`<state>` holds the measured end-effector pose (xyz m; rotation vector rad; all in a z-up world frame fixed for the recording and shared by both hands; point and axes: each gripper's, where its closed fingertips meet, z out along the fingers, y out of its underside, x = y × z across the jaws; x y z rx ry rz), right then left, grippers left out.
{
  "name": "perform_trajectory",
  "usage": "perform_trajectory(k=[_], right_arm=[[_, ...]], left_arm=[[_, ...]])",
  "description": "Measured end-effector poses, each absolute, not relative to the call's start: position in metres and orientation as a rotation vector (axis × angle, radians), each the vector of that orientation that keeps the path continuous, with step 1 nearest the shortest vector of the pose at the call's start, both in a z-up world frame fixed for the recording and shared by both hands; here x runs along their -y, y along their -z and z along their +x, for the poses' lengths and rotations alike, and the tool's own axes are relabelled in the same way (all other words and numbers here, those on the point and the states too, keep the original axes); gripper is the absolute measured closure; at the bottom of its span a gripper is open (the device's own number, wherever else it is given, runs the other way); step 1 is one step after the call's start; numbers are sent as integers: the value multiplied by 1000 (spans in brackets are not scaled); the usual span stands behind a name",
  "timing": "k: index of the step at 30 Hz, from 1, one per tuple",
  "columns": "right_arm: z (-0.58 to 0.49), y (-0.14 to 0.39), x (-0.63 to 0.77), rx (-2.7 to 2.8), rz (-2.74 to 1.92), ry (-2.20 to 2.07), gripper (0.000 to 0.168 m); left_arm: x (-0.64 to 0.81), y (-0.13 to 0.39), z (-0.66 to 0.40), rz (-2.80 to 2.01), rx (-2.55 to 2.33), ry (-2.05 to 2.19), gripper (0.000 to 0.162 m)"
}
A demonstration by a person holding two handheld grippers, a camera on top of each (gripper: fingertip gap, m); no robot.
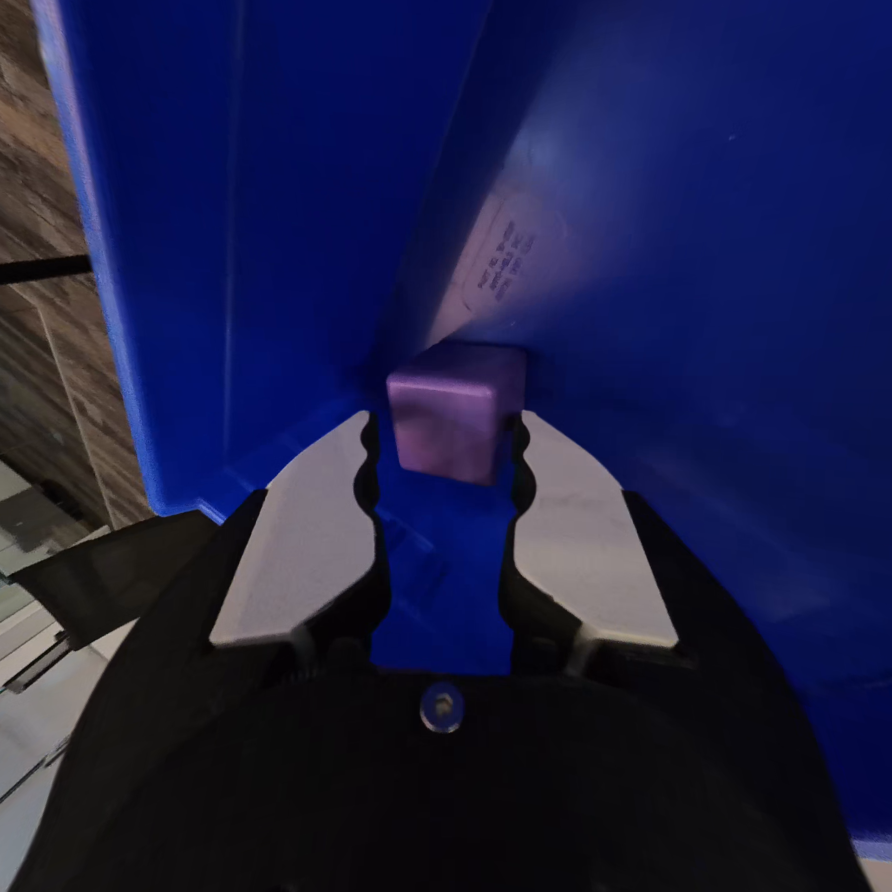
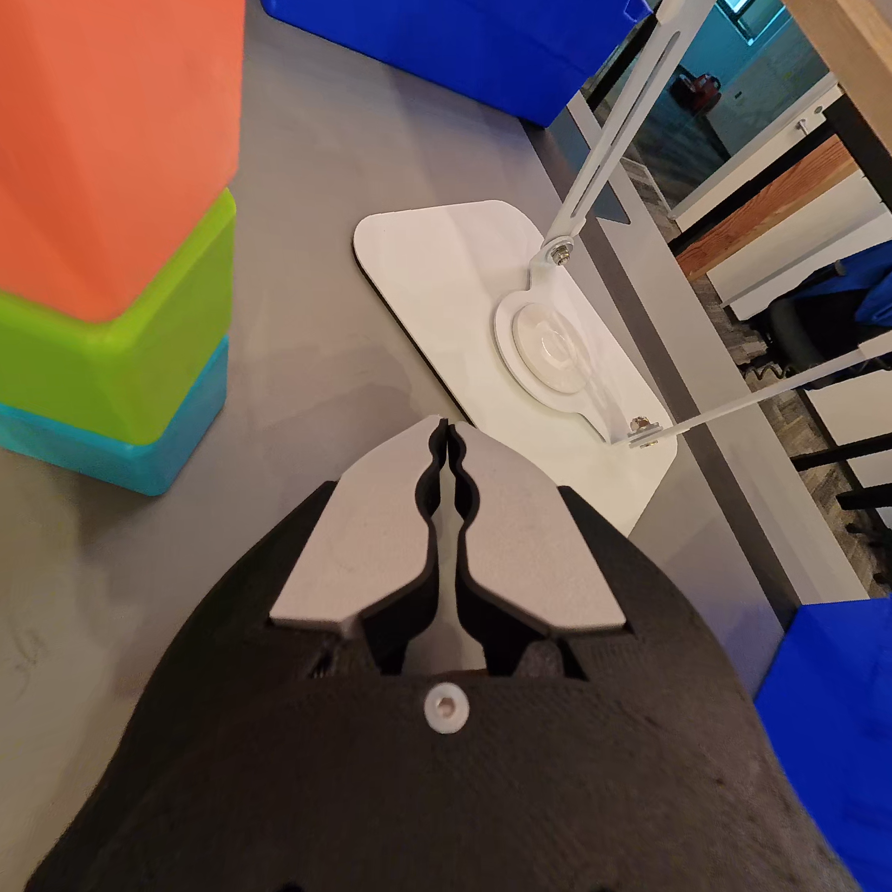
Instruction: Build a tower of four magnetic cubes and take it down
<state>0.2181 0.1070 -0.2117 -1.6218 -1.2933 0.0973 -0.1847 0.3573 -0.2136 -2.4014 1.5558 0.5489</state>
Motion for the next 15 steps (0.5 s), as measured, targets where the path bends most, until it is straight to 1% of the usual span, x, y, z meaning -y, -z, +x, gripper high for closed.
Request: perform_trajectory(k=[6, 15], right_arm=[[218, 212, -106, 1297, -1620, -98, 168], [218, 213, -104, 1311, -1614, -106, 168]], left_arm=[[-354, 224, -192, -2494, -1587, -572, 110], [-338, 222, -178, -2432, -1671, -482, 111]])
